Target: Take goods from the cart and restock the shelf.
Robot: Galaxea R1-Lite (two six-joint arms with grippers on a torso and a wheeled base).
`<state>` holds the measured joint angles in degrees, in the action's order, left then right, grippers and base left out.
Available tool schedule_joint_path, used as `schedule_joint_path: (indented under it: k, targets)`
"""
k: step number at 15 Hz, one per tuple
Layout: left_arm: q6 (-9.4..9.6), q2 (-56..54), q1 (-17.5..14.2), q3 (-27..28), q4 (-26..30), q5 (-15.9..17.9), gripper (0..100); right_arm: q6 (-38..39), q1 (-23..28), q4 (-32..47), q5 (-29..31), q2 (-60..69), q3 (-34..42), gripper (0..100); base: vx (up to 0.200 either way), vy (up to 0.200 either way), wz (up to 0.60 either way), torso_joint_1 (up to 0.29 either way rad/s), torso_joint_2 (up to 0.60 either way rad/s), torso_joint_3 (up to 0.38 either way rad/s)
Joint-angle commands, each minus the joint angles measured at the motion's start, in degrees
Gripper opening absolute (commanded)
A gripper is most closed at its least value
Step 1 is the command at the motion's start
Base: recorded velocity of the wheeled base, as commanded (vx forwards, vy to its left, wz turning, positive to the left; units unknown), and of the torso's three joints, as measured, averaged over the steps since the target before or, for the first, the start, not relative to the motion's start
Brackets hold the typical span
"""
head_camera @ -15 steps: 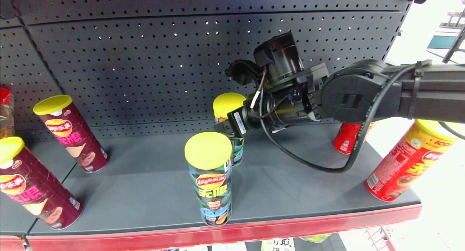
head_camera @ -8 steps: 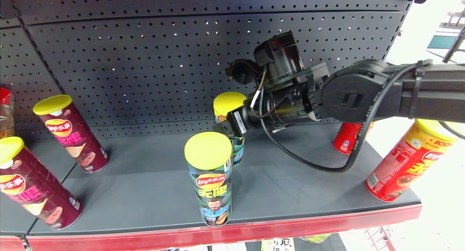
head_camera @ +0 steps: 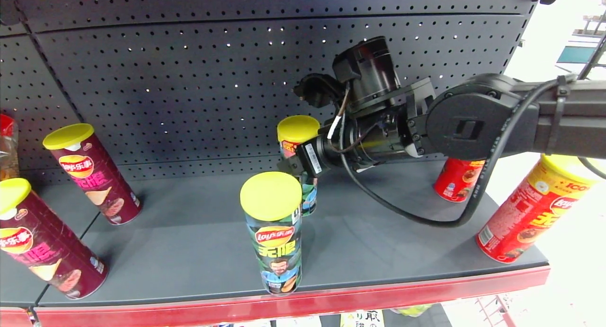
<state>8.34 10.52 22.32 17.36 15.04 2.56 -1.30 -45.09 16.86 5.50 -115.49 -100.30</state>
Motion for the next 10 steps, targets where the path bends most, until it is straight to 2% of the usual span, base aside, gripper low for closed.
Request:
schedule_joint_path:
  k: [1, 8, 10]
  targets:
    - [0.10, 0.0, 0.0, 0.0, 0.0, 0.0, 100, 0.0, -0.3, 0.0, 0.1, 1.9, 2.1, 100, 0.000, 0.000, 0.00, 0.000, 0.00, 0.000]
    - [0.10, 0.2, 0.0, -0.4, 0.0, 0.1, 100, 1.7, -0.1, -0.3, 2.9, 9.9, 10.5, 100, 0.000, 0.000, 0.00, 0.000, 0.00, 0.000]
    - [0.10, 0.1, 0.0, -1.1, 0.0, 0.1, 100, 1.8, 0.1, -0.4, 5.0, 13.8, 15.5, 100, 0.000, 0.000, 0.00, 0.000, 0.00, 0.000]
